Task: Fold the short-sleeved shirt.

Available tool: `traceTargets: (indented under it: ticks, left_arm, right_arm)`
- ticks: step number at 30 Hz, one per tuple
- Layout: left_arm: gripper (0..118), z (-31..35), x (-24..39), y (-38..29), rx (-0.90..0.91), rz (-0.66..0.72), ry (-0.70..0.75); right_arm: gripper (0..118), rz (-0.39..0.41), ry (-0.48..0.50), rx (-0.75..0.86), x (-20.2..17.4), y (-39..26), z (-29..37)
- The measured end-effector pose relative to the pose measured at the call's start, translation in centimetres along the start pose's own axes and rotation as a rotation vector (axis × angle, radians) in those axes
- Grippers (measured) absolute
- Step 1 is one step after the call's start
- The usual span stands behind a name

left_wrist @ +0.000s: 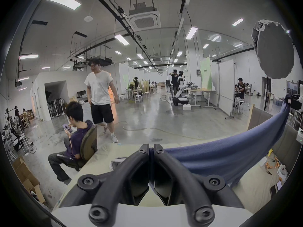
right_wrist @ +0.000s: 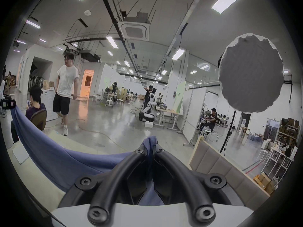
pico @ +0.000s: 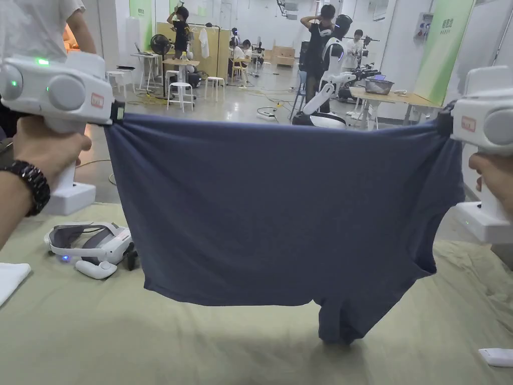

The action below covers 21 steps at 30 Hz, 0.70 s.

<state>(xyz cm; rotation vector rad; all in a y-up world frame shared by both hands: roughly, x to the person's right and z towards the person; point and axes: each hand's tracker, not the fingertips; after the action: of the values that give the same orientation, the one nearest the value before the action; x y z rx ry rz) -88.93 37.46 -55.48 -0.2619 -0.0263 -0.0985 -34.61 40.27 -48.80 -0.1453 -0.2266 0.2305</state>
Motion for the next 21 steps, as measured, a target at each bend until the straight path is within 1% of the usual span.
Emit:
traceTargets:
  ticks: [2,5,7,9,11,13,15,20,21]
  left_arm:
    - [0,-0.5,0.4,-3.0,-0.029,0.003,-0.004]
    - [0,-0.3,0.6,-7.9,-0.088,0.018,-0.036]
    - [0,0.7,0.5,-10.9,-0.096,0.023,-0.048]
    - [0,2.3,0.4,-13.9,-0.104,0.036,-0.059]
    - [0,4.7,0.3,-16.3,-0.102,0.052,-0.077]
    - [0,6.8,0.3,-18.7,-0.107,0.067,-0.079]
    - [0,9.7,0.4,-21.0,-0.114,0.058,-0.089]
    - [0,14.4,-1.0,-26.7,-0.163,0.068,-0.116]
    - [0,15.5,-1.1,-27.8,-0.178,0.071,-0.126]
  right_arm:
    - [2,-0.005,0.011,-0.019,-0.5,-2.5,0.4]
    - [2,0.025,0.029,-0.079,-1.1,-6.6,1.1]
    - [2,0.043,0.036,-0.104,-1.3,-9.3,2.2]
    - [2,0.037,0.046,-0.113,-1.1,-11.9,3.9]
    - [2,0.016,0.045,-0.124,-1.1,-14.4,6.3]
    - [2,0.033,0.058,-0.146,-1.2,-16.7,8.5]
    - [2,0.083,0.064,-0.174,-1.4,-19.0,11.3]
    - [2,0.086,0.082,-0.221,-1.9,-23.3,18.8]
    - [2,0.096,0.085,-0.242,-2.0,-24.1,20.3]
